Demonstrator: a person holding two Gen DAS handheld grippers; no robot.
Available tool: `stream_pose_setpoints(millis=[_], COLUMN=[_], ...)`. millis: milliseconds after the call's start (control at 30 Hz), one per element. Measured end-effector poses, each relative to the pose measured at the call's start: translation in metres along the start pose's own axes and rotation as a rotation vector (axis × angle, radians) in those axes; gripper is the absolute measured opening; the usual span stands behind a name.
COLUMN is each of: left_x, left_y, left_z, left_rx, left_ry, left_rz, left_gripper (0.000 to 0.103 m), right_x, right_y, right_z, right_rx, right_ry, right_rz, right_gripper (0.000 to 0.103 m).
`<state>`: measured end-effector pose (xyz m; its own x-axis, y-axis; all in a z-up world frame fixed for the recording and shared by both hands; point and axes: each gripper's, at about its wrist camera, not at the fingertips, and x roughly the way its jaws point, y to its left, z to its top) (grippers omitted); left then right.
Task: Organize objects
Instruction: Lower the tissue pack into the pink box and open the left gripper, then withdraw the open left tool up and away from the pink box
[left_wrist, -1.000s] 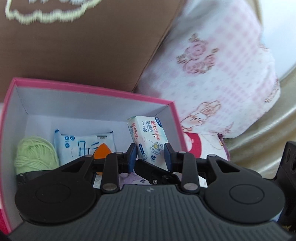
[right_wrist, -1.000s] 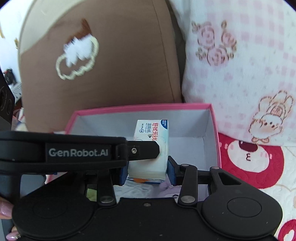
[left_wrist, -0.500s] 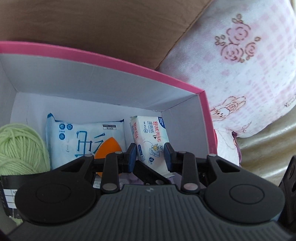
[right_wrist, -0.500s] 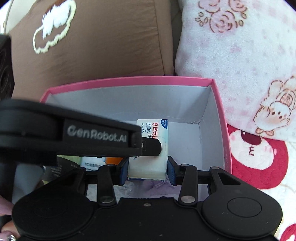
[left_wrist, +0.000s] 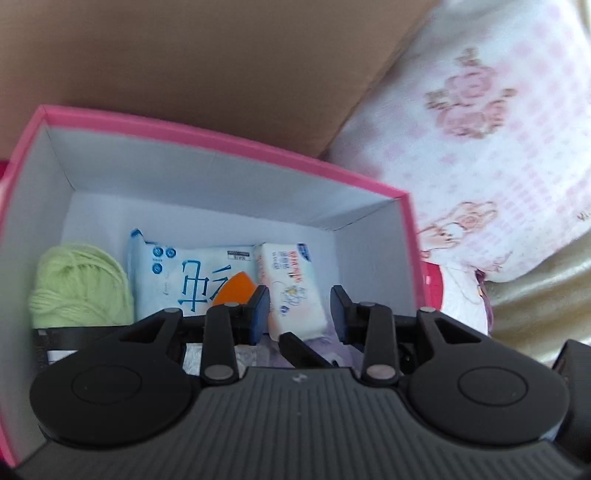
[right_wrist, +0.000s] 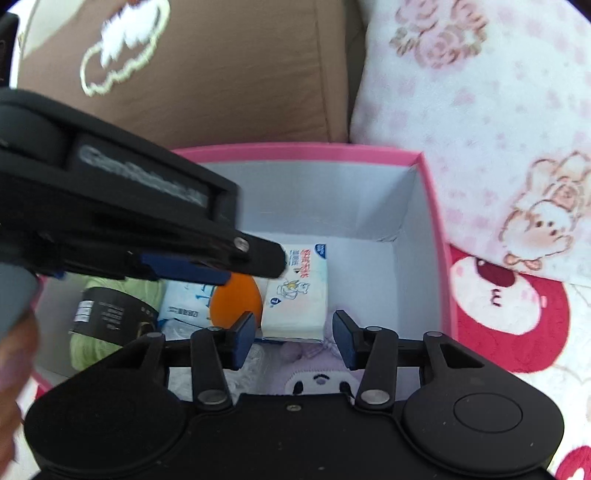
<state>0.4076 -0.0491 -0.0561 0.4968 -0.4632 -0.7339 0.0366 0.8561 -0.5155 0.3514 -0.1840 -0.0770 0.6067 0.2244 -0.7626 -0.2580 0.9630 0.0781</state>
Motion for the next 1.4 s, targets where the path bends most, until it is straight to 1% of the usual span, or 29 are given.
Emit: stream_pose_setpoints(millis=[100,167,233,267,300,400,567,667,700,800,867,1000,1167,1300,1333,1400], left_x=[-0.026,-0.042,-0.057,-0.063,-0.070,-0.087,-0.111,-0.133,-0.139,-0.155,-0.165,-0.186,-0.211,-0.228,-0.232,-0.239], left_y=[-0.014,-0.021,-0.024,-0.026,-0.028,-0.034,-0.048,-0.053,-0.053,-0.055,-0.054,-0.041,-0.032,-0.034,-0.034,-0.034], left_z=[-0.005,-0.009,-0.013,-0.016,-0.018,-0.025,-0.037,-0.048,-0.052,-0.063,-0.071,-0.090,-0.109,-0.123,-0.126,-0.132], left_rx=[0.066,0.097,0.094,0.080,0.070,0.067,0.082,0.101,0.102,0.132,0.151,0.161,0.190,0.221,0.225,0.218], left_ry=[-0.014,-0.026,-0.038,-0.048,-0.043,-0.033,-0.029,-0.038,-0.038,-0.042,-0.048,-0.056,-0.100,-0.121,-0.126,-0.133], left_rz=[0.047,0.054,0.057,0.081,0.100,0.071,0.112,0.123,0.120,0.133,0.147,0.136,0.181,0.197,0.194,0.164], left_gripper=[0.034,0.034,0.034,0.034,0.034,0.034,0.034,0.038,0.040,0.042,0.044,0.046,0.048,0.054,0.054,0.055], right_x=[-0.022,-0.037,-0.050,-0.055,-0.058,-0.073,-0.106,-0.119,-0.126,-0.146,-0.159,-0.181,-0.205,-0.220,-0.223,-0.230], right_y=[0.000,0.001,0.004,0.006,0.007,0.006,0.004,0.012,0.013,0.017,0.017,0.018,0.022,0.023,0.023,0.024], right_z=[-0.005,-0.009,-0.014,-0.016,-0.016,-0.019,-0.022,-0.024,-0.025,-0.029,-0.032,-0.037,-0.041,-0.047,-0.049,-0.054], right_rx=[0.010,0.008,0.003,-0.005,-0.011,0.011,0.030,0.044,0.041,0.039,0.059,0.091,0.096,0.109,0.109,0.101], right_ry=[-0.018,-0.017,-0.013,-0.006,-0.006,-0.013,-0.036,-0.042,-0.046,-0.050,-0.055,-0.082,-0.103,-0.108,-0.111,-0.145], right_rz=[0.020,0.032,0.057,0.063,0.058,0.058,0.060,0.074,0.073,0.066,0.074,0.071,0.075,0.063,0.057,0.057], right_gripper=[0.051,0.051,0.051,0.051,0.051,0.051,0.051,0.051,0.051,0.052,0.055,0.056,0.060,0.063,0.063,0.063])
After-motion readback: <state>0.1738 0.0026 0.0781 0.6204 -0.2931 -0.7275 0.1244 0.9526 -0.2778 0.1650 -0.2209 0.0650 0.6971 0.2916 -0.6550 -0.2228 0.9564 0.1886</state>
